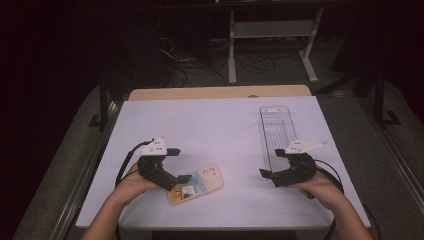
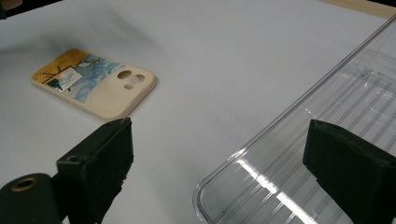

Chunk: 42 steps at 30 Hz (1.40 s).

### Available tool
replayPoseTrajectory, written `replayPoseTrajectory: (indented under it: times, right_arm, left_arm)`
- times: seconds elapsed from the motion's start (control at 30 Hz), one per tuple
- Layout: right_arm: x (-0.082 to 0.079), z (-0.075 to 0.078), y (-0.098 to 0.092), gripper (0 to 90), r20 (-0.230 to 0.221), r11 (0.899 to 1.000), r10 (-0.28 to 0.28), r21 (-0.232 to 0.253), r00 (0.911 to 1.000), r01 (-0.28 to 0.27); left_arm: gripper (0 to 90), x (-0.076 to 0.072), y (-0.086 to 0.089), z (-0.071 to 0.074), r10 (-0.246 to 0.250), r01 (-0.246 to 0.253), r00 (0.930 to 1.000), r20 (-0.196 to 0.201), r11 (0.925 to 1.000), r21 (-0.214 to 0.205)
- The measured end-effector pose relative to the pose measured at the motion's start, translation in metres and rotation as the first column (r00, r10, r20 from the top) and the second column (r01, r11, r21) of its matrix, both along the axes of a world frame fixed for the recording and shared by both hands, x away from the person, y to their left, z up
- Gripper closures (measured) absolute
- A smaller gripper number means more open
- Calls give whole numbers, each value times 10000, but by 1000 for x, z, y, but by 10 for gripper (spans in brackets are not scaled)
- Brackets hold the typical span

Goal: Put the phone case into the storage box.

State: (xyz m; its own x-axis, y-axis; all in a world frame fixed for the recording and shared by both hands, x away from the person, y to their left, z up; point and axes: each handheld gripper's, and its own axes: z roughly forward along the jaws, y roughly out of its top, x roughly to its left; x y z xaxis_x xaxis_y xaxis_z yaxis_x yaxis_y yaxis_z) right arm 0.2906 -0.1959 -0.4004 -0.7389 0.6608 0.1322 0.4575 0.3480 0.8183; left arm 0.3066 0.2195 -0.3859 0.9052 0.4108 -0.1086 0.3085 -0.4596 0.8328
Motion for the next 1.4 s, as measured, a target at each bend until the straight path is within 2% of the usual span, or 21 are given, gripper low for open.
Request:
replayPoseTrajectory:
  times: [0.23,0.57,0.63,0.77,0.93,1.03,1.07,1.4]
  right_arm:
    - [0,0,0,79,-17,10000,1,18,10000,-1]
    - [0,0,0,79,-5,10000,47,22,10000,-47]
    - [0,0,-1,79,-14,10000,45,45,10000,-45]
    - [0,0,-1,79,-5,10000,51,20,10000,-51]
    - [0,0,-1,79,-4,10000,65,17,10000,-65]
    - [0,0,0,79,-3,10000,60,11,10000,-60]
    - [0,0,0,80,-3,10000,58,-6,10000,-58]
    - [0,0,0,79,37,10000,50,-38,10000,-50]
  left_arm:
    - [0,-3,-2,1,-475,475,9989,43,9989,26]
    - [0,-3,-3,-2,-660,659,9978,10,9973,320]
    - [0,-3,-3,-4,-705,703,9975,26,9964,482]
    - [0,-4,-3,-6,-735,735,9973,-23,9943,767]
    - [0,-3,-3,-7,-721,722,9974,-36,9946,748]
    - [0,-3,-2,-8,-744,736,9972,52,9930,924]
    - [0,-3,-2,-9,-703,704,9975,-45,9927,976]
    - [0,-3,-3,-13,-750,759,9971,-121,9900,1188]
